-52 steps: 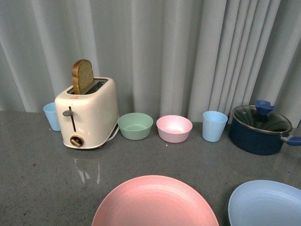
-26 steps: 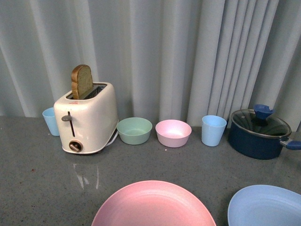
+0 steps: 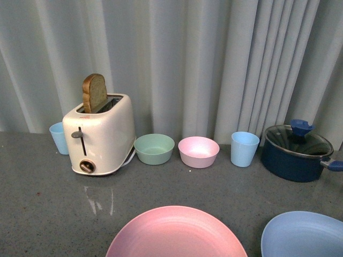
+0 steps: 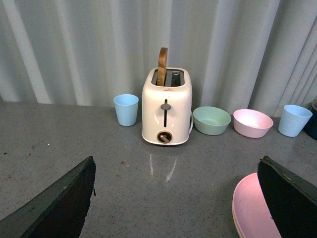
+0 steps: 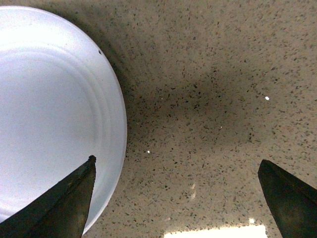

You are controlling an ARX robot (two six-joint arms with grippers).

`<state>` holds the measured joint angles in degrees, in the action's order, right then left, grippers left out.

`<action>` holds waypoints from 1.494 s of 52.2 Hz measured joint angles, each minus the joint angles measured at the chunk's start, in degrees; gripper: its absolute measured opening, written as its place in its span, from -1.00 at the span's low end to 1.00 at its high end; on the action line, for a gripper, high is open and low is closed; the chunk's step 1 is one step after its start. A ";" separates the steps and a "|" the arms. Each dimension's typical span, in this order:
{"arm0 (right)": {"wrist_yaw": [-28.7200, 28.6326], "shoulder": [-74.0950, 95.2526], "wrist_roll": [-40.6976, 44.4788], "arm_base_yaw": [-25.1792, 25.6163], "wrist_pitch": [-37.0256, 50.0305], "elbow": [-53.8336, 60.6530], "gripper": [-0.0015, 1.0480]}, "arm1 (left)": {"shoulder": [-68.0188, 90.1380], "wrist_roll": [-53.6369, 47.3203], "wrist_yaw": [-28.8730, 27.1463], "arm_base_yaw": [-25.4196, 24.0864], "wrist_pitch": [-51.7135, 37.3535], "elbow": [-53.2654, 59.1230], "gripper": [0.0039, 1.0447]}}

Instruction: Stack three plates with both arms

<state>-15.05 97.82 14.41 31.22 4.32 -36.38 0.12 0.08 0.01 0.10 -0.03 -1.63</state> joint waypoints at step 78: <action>2.34 20.85 -10.80 -11.47 6.34 -10.73 0.18 | 0.02 0.00 -0.02 0.00 0.00 0.00 0.87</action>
<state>-12.71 118.67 3.62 19.75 10.66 -47.11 0.14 0.08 -0.01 0.10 -0.03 -1.63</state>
